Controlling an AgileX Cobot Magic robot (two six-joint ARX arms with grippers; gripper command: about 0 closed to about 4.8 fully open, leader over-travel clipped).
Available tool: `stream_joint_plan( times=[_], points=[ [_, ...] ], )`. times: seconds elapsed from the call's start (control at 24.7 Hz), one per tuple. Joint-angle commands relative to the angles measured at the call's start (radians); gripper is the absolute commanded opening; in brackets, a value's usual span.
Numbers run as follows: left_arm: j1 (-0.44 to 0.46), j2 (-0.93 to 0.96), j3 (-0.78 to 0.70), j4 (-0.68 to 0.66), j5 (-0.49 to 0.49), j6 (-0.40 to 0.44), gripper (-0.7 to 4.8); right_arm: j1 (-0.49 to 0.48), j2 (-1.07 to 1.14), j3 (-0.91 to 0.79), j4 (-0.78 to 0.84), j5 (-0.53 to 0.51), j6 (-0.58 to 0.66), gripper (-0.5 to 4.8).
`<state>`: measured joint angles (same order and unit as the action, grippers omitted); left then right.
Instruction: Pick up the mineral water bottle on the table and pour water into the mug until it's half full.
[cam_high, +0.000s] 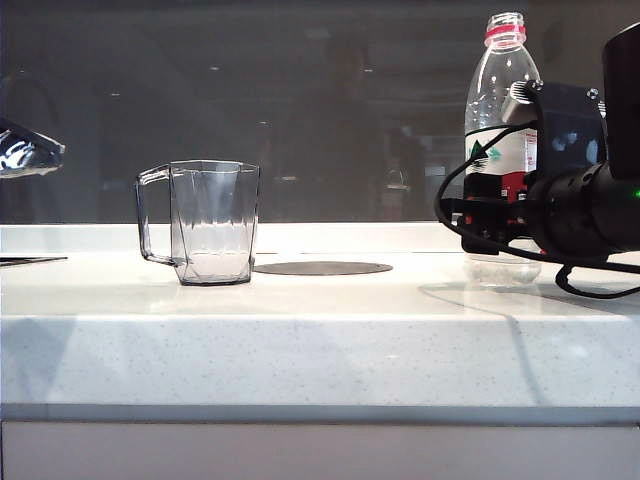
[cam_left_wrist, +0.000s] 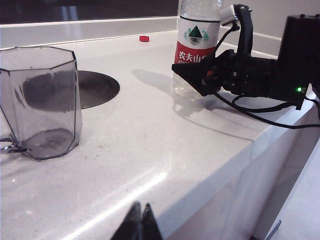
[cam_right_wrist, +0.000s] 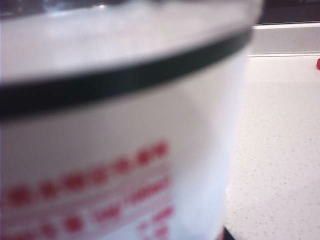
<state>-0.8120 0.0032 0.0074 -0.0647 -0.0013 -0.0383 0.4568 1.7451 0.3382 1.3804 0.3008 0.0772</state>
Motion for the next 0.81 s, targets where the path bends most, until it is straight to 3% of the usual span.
stream_joint_plan(
  times=[0.04,0.41,0.53,0.81],
  points=[
    [0.003,0.001,0.002,0.009,0.002,0.002,-0.04,0.002,-0.004,0.002,0.027,-0.001,0.002,2.90],
    [0.006,0.001,0.002,0.009,0.002,0.002,-0.04,0.002,-0.004,0.002,0.027,-0.001,0.001,2.89],
    [0.025,0.001,0.002,0.009,0.002,0.002,-0.04,0.002,-0.004,0.002,0.027,-0.008,0.001,2.47],
    [0.097,0.001,0.002,0.009,0.002,0.002,-0.04,0.005,-0.006,0.003,0.029,-0.017,-0.008,2.47]
  ],
)
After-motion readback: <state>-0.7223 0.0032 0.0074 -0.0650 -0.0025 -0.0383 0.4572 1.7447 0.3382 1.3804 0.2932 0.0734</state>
